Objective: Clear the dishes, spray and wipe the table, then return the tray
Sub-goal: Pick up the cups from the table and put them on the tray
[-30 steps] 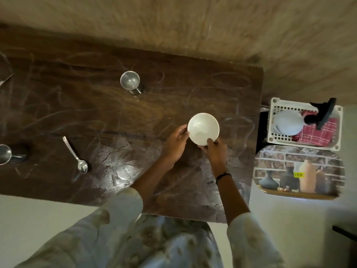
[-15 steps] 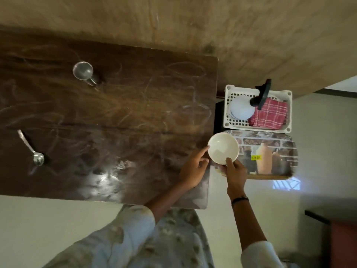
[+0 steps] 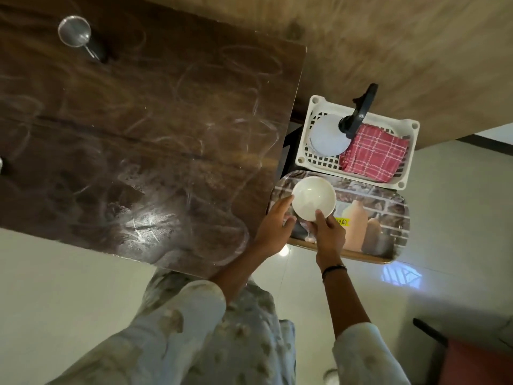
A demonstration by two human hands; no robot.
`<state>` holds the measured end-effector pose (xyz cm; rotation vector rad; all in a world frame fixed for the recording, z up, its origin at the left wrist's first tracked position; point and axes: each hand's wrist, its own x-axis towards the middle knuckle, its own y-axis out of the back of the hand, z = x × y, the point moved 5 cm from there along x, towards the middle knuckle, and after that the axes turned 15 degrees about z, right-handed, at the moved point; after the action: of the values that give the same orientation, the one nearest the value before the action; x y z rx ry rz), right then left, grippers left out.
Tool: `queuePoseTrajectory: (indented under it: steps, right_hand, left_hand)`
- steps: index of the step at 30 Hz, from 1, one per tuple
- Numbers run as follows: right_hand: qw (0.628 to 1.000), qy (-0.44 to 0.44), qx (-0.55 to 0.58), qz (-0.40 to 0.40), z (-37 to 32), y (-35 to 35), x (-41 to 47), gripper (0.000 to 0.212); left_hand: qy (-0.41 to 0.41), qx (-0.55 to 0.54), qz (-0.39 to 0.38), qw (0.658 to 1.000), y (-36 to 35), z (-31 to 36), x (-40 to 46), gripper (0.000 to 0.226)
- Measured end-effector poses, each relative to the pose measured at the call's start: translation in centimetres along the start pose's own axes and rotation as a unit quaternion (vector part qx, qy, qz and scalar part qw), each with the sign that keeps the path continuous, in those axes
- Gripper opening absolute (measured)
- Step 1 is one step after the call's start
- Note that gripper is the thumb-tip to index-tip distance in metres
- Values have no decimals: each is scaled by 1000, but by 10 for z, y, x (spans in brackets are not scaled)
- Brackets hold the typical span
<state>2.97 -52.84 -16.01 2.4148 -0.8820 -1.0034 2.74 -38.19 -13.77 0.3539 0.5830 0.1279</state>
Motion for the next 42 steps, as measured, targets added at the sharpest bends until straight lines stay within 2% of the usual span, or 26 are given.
queuePoseTrajectory:
  steps: [4,6,8,10,11,13,16,22,28,30,36,40,42]
  right_hand:
    - [998,21,-51,-3,1,-1,8,11]
    - [999,14,-38,-2,0,1,4,16]
    - [996,49,-52,60,-6,7,-1,28]
    - [982,110,-73,138,-21,14,-10,28]
    - [975,146,-76,147,-30,12,-18,26]
    - [967,215,-66,120,-51,-1,-35,24]
    - [948,306,-66,48,-84,-35,-68,22]
    - [918,385,-65,-67,-157,-139,-148,21]
    - [892,392,-105,-201,-213,-269,-240,22]
    - [886,392,-117,-218,-225,-312,-261,23]
    - [886,387,-166,-195,-239,-421,-293,28]
    - [913,345,-159,-148,-240,-456,-291,29]
    - [914,339,-175,-135,-240,-467,-291,28]
  left_hand:
    - [-1,1,14,1000,-6,1,4,51]
    - [-1,-3,16,1000,-5,2,3,51]
    - [3,-10,26,1000,1,2,2,51]
    - [16,-34,39,999,12,3,0,50]
    - [22,-51,45,997,20,4,0,49]
    - [28,-67,65,995,43,5,3,45]
    - [16,-37,123,992,90,4,10,42]
    - [37,-123,204,971,202,-14,39,37]
    - [78,-186,279,939,331,-47,70,34]
    - [85,-190,295,932,370,-62,78,35]
    - [111,-207,349,907,474,-116,97,33]
    - [131,-230,372,889,515,-148,107,31]
    - [140,-238,379,883,530,-160,111,31]
